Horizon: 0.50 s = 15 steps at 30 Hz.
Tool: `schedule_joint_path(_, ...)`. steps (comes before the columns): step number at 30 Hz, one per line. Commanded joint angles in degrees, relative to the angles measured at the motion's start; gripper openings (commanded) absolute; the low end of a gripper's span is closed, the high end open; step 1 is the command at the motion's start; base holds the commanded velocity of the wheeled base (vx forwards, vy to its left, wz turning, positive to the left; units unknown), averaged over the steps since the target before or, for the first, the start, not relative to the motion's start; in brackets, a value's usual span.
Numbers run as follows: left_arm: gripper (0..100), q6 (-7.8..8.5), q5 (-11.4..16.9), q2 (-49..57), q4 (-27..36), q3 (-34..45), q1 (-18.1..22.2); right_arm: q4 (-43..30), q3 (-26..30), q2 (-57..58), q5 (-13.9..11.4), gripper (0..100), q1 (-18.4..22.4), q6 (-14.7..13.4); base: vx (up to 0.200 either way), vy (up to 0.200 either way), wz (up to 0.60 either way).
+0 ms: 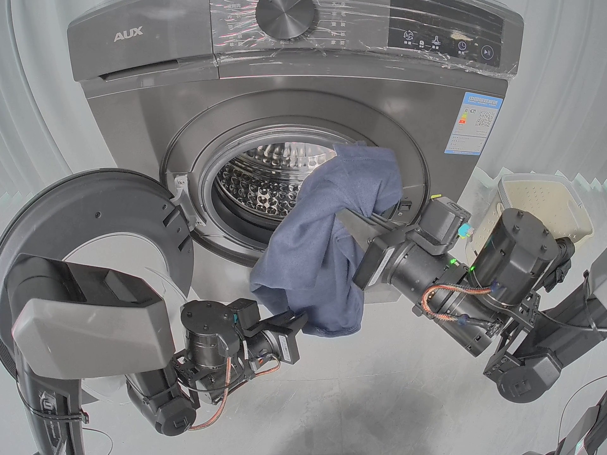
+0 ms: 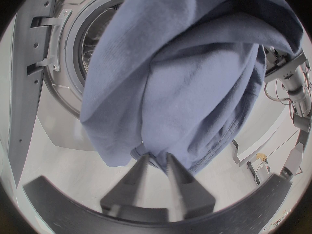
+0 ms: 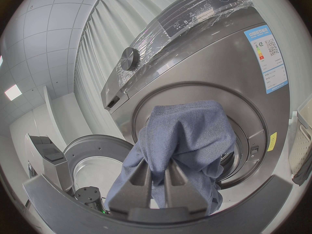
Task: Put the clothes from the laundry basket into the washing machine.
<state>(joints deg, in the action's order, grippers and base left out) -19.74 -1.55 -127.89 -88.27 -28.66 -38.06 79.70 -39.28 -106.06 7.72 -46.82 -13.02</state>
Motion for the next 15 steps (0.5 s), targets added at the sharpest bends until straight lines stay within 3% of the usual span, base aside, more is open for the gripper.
schedule_joint_path(1, 100, -0.04, 0.1, -0.3, 0.0, 0.2, 0.0, 0.0, 0.0, -0.1, 0.0, 0, 0.0, 0.0, 0.000, 0.000, 0.00)
schedule_joint_path(15, 100, -0.21, -0.2, -5.2, -0.1, -4.9, 0.4, 0.0, -0.1, -0.2, 0.0, 0, -0.2, 0.1, 0.000, 0.000, 0.00)
